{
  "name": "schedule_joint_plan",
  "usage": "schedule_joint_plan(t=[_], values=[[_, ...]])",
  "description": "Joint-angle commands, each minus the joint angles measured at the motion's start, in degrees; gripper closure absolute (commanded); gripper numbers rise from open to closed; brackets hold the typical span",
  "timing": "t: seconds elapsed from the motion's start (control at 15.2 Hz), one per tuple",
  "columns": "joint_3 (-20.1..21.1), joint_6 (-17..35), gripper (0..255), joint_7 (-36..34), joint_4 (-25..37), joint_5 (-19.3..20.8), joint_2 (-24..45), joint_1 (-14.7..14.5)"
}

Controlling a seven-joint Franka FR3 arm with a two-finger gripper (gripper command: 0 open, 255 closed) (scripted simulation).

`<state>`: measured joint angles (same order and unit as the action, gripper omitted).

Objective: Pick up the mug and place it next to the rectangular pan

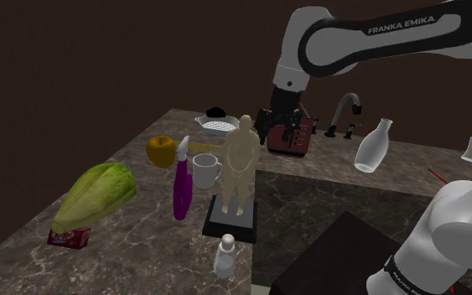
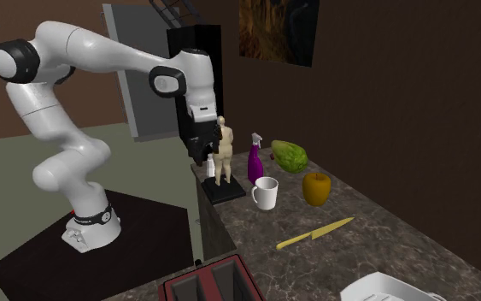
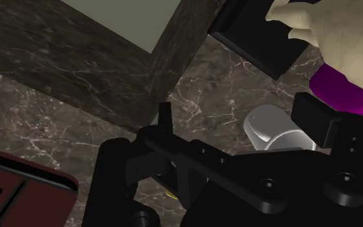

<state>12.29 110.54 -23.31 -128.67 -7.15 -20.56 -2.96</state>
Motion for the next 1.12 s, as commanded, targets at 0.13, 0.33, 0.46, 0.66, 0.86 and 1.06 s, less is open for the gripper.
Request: schedule_joint_plan(t=[0.13, 0.33, 0.46, 0.66, 0.86, 1.06], values=[[3.45, 3.19, 0, -5.25, 5.86, 2.55, 9.03, -0.30], [5.36, 4.96, 0, -9.11, 10.51, 5.43, 15.82, -0.67], [6.30, 5.71, 0, -11.75, 14.03, 7.69, 20.48, -1.18], [7.11, 6.13, 0, -15.61, 19.97, 11.39, 27.64, -2.45], [7.26, 5.69, 0, -19.09, 26.80, 15.08, 34.97, -4.31], [6.79, 4.41, 0, -21.92, 34.66, 18.42, 42.48, -6.71]])
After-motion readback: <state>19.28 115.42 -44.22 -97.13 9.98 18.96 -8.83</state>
